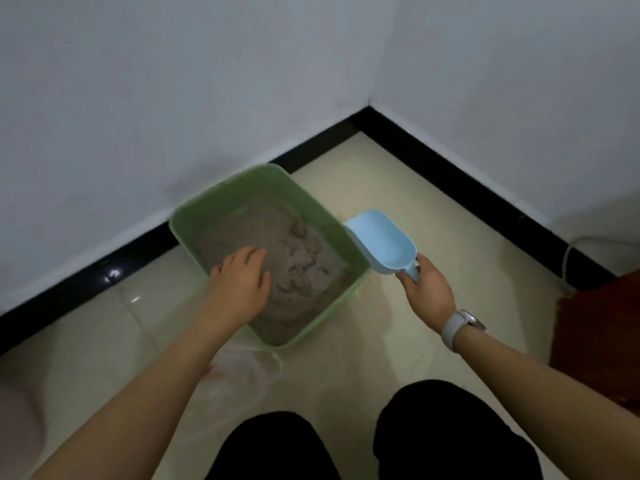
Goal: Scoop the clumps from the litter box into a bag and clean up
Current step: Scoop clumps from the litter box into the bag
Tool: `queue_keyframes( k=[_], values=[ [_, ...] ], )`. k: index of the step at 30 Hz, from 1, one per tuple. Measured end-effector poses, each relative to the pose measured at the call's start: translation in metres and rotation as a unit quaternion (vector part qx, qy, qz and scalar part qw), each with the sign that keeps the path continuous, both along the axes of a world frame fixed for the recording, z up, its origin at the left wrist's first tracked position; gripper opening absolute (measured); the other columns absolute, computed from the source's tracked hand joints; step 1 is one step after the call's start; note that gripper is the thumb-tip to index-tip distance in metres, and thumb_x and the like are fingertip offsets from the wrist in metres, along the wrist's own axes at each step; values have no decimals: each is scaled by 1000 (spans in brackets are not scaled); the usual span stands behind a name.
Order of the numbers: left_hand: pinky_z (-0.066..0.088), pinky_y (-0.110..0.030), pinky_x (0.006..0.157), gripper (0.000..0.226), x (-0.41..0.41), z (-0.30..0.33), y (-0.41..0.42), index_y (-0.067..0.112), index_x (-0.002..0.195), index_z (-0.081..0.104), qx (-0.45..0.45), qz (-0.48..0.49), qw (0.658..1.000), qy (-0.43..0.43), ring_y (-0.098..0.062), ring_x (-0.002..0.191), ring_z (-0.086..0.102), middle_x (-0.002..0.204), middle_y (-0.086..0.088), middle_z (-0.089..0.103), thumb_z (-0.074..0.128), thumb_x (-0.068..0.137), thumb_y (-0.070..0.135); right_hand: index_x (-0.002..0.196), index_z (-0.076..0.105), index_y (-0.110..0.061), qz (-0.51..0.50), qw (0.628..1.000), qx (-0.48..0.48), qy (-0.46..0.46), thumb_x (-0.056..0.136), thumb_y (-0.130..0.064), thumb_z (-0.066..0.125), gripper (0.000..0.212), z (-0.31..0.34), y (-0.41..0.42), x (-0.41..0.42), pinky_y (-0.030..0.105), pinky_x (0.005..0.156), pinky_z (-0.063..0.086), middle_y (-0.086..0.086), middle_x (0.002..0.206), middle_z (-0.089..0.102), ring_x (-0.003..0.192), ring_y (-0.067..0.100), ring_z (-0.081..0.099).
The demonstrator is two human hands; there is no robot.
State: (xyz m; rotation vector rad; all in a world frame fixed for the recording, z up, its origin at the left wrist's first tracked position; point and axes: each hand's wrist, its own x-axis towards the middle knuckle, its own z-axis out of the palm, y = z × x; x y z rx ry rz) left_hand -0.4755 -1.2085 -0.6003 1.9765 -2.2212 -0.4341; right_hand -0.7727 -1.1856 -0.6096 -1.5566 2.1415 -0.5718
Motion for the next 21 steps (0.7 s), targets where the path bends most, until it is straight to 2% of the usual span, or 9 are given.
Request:
queue_keyframes(
  k=[4,7,12,15,18,19,21],
  values=[
    [29,-39,102,47,36,25,-5,13,139,37,-3,31,999,7,-29,123,44,134,-11,47,44,94,26,109,55,-12,103,980,67,158,91,-35,50,30,50,-33,25,29,66,38,9,105,62,92,29,58],
    [29,-38,103,47,50,34,-5,15,140,35,18,60,998,23,-28,125,42,137,-10,44,41,95,27,107,52,-15,173,949,82,252,93,-36,47,27,75,-52,40,30,65,39,6,107,60,90,27,59],
    [35,-40,100,50,53,20,-17,13,141,31,63,98,992,38,-31,126,38,140,-12,38,42,95,27,107,50,-17,311,845,81,427,91,-20,45,17,69,-82,55,31,81,40,3,109,58,98,23,57],
    [34,-43,102,56,41,-7,-19,9,144,21,127,135,982,47,-34,130,31,146,-14,26,42,95,28,110,52,-19,374,798,67,469,90,-16,44,21,38,-96,57,30,84,38,1,110,59,101,22,55],
    [29,-47,106,67,24,-39,-17,7,147,9,167,214,958,87,-36,136,20,153,-14,9,45,94,28,111,54,-18,420,773,58,472,90,-15,46,23,6,-111,50,31,83,36,2,109,60,101,23,54],
    [27,-48,107,70,19,-50,-14,7,147,4,172,246,949,100,-36,137,17,154,-14,4,45,94,28,105,57,-16,434,770,33,467,85,-15,54,21,-3,-115,48,32,80,39,4,102,62,95,25,57],
    [27,-47,107,74,5,-72,-6,5,147,-5,169,306,929,122,-34,140,13,155,-13,-3,44,95,28,78,64,-13,457,771,-5,443,54,-12,80,29,-21,-125,42,32,60,45,6,71,64,65,27,61]
  ],
)
